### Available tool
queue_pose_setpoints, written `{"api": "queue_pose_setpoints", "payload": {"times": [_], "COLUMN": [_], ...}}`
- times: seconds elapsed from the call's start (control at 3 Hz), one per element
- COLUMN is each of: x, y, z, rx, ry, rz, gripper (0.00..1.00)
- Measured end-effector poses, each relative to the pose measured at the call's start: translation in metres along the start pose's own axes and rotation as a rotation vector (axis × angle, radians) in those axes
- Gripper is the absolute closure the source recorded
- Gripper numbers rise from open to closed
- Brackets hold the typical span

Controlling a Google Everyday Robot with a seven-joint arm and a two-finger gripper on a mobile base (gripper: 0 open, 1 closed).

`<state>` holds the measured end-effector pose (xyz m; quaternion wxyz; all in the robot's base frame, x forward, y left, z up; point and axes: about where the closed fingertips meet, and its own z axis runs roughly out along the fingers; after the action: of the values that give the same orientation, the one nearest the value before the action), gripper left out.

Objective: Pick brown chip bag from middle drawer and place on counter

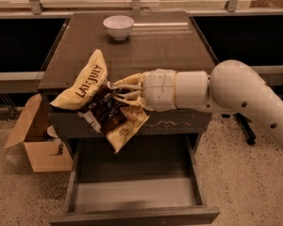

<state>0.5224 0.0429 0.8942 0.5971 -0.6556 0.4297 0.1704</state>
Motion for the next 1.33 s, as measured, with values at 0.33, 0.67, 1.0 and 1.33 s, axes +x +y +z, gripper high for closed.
{"api": "queue_pose_setpoints", "payload": {"times": [0.33, 0.67, 1.0, 1.33], "x": [0.000, -0.008, -0.020, -0.030], "y": [0.000, -0.028, -0.079, -0.119], "z": [0.000, 0.009, 0.043, 0.068], "rx": [0.000, -0.029, -0.126, -0.150], "ry": [0.000, -0.010, -0.040, -0.082], "rz": [0.000, -0.046, -0.149, -0.197], "gripper": [1.00, 1.00, 1.00, 1.00]}}
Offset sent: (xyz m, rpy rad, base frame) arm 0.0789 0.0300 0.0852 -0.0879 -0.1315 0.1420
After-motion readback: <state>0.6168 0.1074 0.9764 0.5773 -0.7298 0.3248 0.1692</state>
